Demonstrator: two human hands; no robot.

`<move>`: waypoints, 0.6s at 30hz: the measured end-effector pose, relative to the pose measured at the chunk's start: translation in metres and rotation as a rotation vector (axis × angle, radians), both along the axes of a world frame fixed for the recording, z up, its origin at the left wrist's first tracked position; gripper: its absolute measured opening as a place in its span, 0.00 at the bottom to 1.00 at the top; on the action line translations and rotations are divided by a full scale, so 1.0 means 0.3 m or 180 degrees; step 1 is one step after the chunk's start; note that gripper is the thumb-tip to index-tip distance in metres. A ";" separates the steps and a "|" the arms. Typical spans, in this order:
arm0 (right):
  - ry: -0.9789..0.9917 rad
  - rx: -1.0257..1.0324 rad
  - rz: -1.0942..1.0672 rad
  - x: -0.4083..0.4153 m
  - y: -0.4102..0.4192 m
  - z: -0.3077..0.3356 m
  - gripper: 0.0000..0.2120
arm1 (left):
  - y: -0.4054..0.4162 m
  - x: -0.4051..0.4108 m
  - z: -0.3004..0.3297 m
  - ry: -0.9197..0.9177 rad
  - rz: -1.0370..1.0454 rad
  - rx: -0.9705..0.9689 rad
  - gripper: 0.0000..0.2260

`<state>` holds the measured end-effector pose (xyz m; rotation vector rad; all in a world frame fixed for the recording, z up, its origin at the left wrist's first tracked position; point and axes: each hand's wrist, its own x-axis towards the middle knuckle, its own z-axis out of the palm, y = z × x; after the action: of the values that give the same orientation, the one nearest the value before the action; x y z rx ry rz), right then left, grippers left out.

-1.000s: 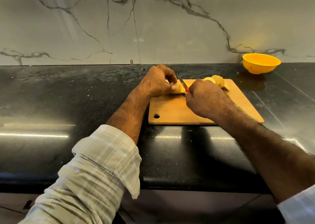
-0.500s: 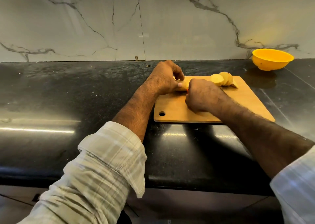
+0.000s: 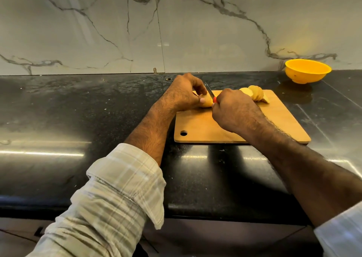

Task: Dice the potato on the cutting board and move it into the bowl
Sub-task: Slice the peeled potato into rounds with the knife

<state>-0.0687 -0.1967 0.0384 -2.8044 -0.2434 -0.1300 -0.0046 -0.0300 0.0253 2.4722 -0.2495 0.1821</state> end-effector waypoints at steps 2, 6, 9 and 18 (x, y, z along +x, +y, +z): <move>-0.0027 -0.0027 0.0017 0.007 0.011 -0.004 0.06 | 0.001 0.000 0.001 -0.0017 -0.0010 -0.0008 0.10; 0.0000 -0.0059 0.0042 0.025 0.016 0.005 0.06 | -0.003 0.007 0.001 0.0012 0.0030 0.0045 0.10; 0.0099 -0.0116 0.0126 0.041 0.018 0.029 0.07 | 0.000 0.012 -0.002 0.0011 0.0053 -0.0007 0.10; 0.0366 -0.0685 0.0198 -0.003 0.011 -0.037 0.12 | -0.010 0.021 -0.011 -0.0020 0.0168 0.0061 0.09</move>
<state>-0.0697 -0.1932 0.0273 -3.0005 -0.3348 0.0767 0.0017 -0.0330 0.0221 2.4992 -0.1894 0.2106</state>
